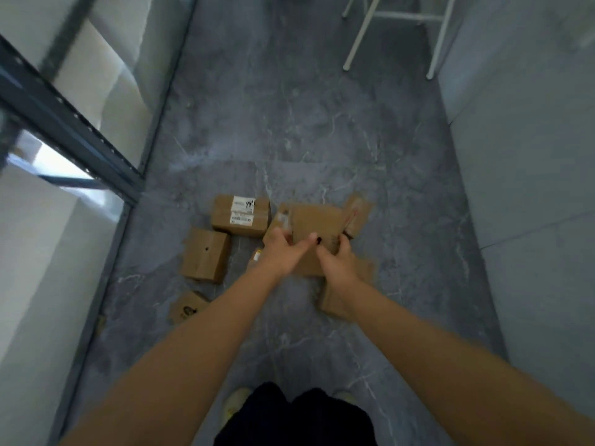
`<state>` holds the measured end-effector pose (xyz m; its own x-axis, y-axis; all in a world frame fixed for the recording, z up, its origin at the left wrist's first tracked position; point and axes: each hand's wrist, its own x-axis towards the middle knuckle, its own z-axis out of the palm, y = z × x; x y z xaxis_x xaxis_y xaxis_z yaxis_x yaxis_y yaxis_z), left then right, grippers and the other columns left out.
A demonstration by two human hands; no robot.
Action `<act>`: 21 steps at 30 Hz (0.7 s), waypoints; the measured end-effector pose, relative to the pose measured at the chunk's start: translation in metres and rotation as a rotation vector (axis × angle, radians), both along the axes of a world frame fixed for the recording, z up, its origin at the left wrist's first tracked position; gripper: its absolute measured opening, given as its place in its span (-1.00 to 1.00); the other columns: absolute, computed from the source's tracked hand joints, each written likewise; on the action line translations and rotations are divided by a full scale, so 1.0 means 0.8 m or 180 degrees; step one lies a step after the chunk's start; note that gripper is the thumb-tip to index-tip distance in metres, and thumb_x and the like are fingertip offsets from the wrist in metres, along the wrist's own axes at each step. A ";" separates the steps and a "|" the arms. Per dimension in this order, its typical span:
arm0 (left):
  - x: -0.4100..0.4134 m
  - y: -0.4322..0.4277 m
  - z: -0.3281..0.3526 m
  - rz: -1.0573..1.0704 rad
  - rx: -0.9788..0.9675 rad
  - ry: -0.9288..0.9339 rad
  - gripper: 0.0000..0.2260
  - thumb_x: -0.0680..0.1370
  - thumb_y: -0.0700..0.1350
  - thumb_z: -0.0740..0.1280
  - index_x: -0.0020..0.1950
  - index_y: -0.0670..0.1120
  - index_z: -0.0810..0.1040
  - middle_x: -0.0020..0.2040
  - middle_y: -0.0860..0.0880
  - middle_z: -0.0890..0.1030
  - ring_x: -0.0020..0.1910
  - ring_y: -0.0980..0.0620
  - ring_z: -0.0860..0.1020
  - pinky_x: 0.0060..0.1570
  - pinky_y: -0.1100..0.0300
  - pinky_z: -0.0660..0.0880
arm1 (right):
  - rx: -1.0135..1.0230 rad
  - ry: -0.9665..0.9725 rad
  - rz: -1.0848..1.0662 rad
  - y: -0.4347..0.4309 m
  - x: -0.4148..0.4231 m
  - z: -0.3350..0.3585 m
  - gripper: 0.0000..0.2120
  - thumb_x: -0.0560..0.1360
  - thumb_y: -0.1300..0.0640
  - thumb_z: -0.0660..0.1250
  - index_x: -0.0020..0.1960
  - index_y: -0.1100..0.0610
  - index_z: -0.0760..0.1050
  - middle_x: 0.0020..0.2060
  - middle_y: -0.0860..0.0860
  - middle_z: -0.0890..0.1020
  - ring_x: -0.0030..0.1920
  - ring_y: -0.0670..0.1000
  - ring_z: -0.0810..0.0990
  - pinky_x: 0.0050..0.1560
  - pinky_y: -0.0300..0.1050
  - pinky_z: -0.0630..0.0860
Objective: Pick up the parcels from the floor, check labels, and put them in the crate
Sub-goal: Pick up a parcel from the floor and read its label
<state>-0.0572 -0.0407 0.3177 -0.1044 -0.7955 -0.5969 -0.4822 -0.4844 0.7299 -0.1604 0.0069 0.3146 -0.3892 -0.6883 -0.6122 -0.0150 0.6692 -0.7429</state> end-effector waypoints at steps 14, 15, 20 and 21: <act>-0.022 -0.046 0.594 0.0745 -0.0629 0.1620 -0.32 0.25 0.13 0.56 0.22 -0.11 0.36 0.11 -0.03 0.56 0.05 0.00 0.57 0.13 -0.05 0.54 | -0.2856 0.1229 0.0507 0.007 -0.007 0.556 -0.37 0.34 -0.06 0.20 0.39 -0.01 0.17 0.32 -0.03 0.21 0.32 -0.13 0.20 0.26 -0.56 0.11; -0.018 -0.047 0.622 0.0688 -0.0648 0.1662 -0.35 0.31 0.08 0.53 0.27 -0.06 0.30 0.12 -0.02 0.52 0.08 -0.02 0.54 0.16 -0.07 0.52 | -0.3016 0.1248 0.0376 0.005 -0.011 0.579 -0.36 0.37 -0.07 0.24 0.40 0.01 0.16 0.32 0.00 0.23 0.34 -0.09 0.21 0.28 -0.51 0.12; 0.003 -0.051 0.729 0.0392 -0.1561 0.1623 -0.07 0.24 0.05 0.57 0.46 -0.13 0.17 0.37 -0.11 0.42 0.25 -0.09 0.49 0.22 -0.13 0.48 | -0.2962 0.0409 0.0098 -0.025 -0.033 0.673 -0.31 0.47 0.00 0.36 0.47 -0.04 0.06 0.40 -0.04 0.16 0.41 0.00 0.21 0.39 -0.02 0.24; 0.005 -0.050 0.740 0.0344 -0.1814 0.1516 -0.09 0.30 -0.01 0.56 0.48 -0.15 0.11 0.40 -0.10 0.38 0.30 -0.08 0.45 0.25 -0.08 0.46 | -0.2761 -0.0104 0.0054 -0.032 -0.037 0.689 -0.34 0.47 -0.06 0.35 0.46 -0.06 0.10 0.43 -0.02 0.21 0.39 0.01 0.28 0.36 0.04 0.31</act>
<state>-0.0531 -0.0806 0.9094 -0.1521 -0.9884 0.0009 -0.0226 0.0044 0.9997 -0.1897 -0.0189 0.8662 -0.3660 -0.9227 0.1208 0.0104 -0.1338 -0.9910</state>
